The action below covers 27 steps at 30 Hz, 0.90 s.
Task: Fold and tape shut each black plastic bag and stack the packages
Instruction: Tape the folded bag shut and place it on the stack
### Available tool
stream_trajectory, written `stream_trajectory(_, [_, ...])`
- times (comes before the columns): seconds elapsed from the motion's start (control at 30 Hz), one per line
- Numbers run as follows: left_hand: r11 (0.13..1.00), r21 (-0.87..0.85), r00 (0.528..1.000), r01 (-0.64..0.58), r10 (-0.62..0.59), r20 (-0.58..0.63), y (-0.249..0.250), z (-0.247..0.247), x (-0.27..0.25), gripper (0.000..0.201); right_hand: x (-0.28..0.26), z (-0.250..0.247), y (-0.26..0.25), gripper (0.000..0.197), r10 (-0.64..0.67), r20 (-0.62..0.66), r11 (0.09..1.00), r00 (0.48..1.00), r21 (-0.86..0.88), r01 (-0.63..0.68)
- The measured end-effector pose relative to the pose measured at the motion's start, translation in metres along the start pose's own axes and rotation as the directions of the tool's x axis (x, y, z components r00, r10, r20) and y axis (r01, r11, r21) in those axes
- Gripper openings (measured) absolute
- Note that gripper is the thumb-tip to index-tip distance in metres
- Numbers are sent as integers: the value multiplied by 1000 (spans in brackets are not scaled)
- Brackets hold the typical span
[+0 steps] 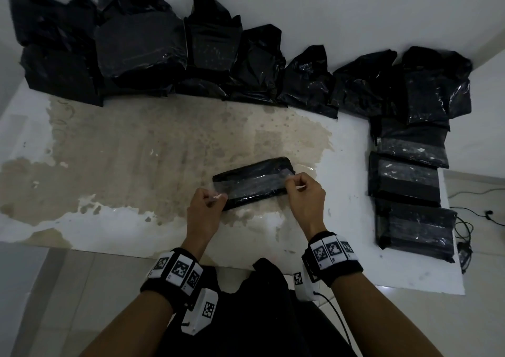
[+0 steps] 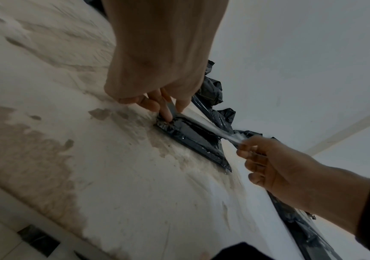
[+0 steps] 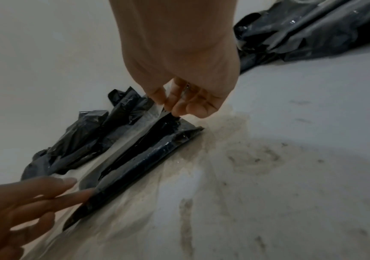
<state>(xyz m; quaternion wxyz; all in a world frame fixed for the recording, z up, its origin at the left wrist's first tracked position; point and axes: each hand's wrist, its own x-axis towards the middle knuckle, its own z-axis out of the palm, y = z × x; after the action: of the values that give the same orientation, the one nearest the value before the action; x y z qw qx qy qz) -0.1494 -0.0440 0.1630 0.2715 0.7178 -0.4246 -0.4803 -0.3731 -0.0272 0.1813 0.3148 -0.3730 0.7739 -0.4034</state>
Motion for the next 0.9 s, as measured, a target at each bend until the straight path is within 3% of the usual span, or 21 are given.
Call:
stream_trajectory(0.13, [1000, -3, 999, 31, -31, 12, 3, -2, 0, 28, -9, -4, -17, 21, -208, 0, 975, 978, 81, 207])
stream_trajectory(0.3, [999, 0, 999, 35, -35, 38, 9, -3, 1, 27, 1, -2, -37, 25, -320, -1, 943, 947, 96, 319])
stream_trajectory(0.4, [999, -21, 999, 40, -39, 35, 11, -5, -1, 24, 12, 2, -35, 10, -320, 104, 947, 942, 56, 316])
stream_trajectory(0.57, [1000, -14, 998, 23, -23, 57, 12, -10, -2, 23, 23, 7, -20, 14, -301, 220, 934, 928, -130, 334])
stream_trajectory(0.77, [999, 29, 997, -32, 30, 68, 8, -10, 3, 28, 15, 7, 3, 19, -225, 217, 941, 950, -203, 269])
stream_trajectory(0.9, [987, 41, 988, -157, 157, 6, 16, -8, 0, 20, 12, 11, 5, 18, -233, 198, 935, 952, -225, 276])
